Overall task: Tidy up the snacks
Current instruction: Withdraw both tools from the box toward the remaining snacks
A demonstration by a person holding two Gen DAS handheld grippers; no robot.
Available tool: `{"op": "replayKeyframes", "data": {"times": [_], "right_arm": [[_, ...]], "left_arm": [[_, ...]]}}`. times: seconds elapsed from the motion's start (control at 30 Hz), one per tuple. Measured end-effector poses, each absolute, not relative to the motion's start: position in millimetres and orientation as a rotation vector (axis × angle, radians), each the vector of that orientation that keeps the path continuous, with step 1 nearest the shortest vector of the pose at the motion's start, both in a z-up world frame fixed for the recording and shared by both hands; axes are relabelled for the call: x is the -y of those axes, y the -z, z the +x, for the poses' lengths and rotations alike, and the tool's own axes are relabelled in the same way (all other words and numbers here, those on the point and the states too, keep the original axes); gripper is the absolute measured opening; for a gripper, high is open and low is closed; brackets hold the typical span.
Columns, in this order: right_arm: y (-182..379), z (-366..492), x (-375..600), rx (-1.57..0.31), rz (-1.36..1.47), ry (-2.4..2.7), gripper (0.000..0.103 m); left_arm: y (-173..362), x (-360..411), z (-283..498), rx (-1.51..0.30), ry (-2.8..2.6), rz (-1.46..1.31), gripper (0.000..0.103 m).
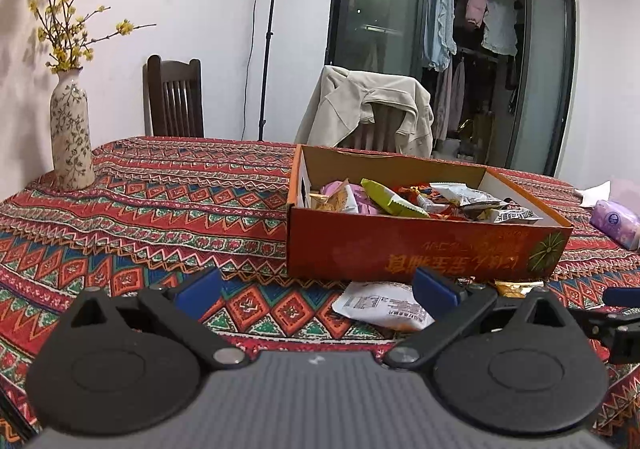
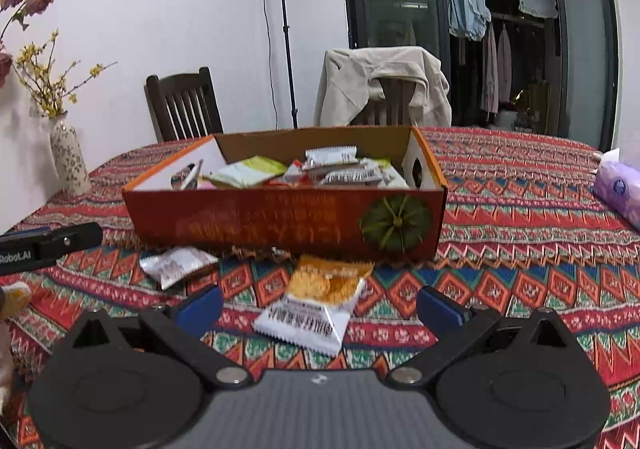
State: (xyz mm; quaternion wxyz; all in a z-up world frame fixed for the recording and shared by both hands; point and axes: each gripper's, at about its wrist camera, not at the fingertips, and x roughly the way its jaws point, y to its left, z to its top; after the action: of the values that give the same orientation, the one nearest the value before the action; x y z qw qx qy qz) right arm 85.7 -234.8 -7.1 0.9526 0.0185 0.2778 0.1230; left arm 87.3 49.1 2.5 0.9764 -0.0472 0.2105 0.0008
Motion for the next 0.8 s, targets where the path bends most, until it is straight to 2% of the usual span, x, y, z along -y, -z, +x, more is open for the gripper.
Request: {"op": "replayKeyframes", "data": {"times": [0.37,0.8], "right_arm": [[12.3,99.5,229.3,-0.602,0.03,-0.241,0.103],[26.5,147.0,212.7,-0.746,-0.022,-0.209,0.103]], "left_arm": [[9.1,-44.6,91.3,-0.435,0.004,-0.082,0.103],[11.5,-49.0,93.8,-0.452,0.001,-0.115,0.103]]}}
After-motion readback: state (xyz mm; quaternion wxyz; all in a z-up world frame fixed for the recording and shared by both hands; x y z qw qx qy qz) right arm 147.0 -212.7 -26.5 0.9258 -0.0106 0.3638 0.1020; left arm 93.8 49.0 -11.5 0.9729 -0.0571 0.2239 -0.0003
